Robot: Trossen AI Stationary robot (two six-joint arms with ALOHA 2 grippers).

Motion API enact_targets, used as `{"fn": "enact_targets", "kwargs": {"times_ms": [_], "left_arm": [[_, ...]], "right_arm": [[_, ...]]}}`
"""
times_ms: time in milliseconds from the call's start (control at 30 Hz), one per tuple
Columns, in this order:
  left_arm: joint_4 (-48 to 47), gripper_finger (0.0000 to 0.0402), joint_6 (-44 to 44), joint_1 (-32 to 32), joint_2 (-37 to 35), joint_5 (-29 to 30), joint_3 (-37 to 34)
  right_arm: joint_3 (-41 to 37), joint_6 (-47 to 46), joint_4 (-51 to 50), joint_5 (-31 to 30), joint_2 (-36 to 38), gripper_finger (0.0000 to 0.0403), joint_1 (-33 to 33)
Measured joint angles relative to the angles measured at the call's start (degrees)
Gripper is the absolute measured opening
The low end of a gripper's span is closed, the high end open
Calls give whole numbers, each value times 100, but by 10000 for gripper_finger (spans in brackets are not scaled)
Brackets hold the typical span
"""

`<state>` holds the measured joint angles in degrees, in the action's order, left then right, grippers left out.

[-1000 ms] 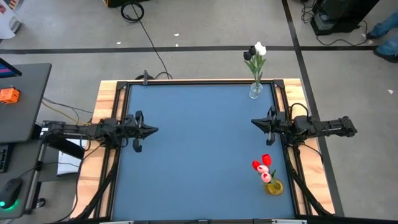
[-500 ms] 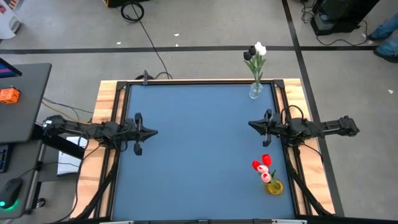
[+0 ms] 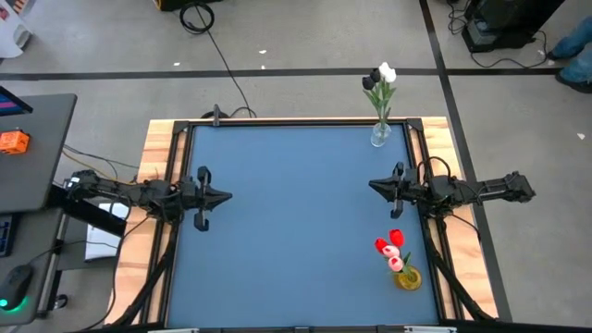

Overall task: Sort flowers into vase by color
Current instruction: Return to Home Position

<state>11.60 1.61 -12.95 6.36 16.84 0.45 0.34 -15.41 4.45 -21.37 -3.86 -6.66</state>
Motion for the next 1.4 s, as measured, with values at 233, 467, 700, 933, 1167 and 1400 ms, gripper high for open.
{"fn": "enact_targets", "kwargs": {"times_ms": [233, 467, 700, 933, 1167, 1400], "left_arm": [[43, 13, -418, 0, 1, 1, 0], [43, 15, -398, 0, 1, 0, -2], [43, 16, -394, 0, 1, 2, -2], [50, 16, -375, 0, 1, 1, -4], [52, 16, -376, 0, 1, 1, -4], [52, 16, -376, 0, 1, 1, -4]], "right_arm": [[0, -1, 2, 2, 0, 37, 0], [0, -4, 0, 2, 0, 37, 0], [0, 3, 0, 2, 0, 37, 0], [0, 1, 0, 2, 0, 37, 0], [0, 3, 0, 2, 0, 37, 0], [0, 4, 0, 2, 0, 37, 0]]}}
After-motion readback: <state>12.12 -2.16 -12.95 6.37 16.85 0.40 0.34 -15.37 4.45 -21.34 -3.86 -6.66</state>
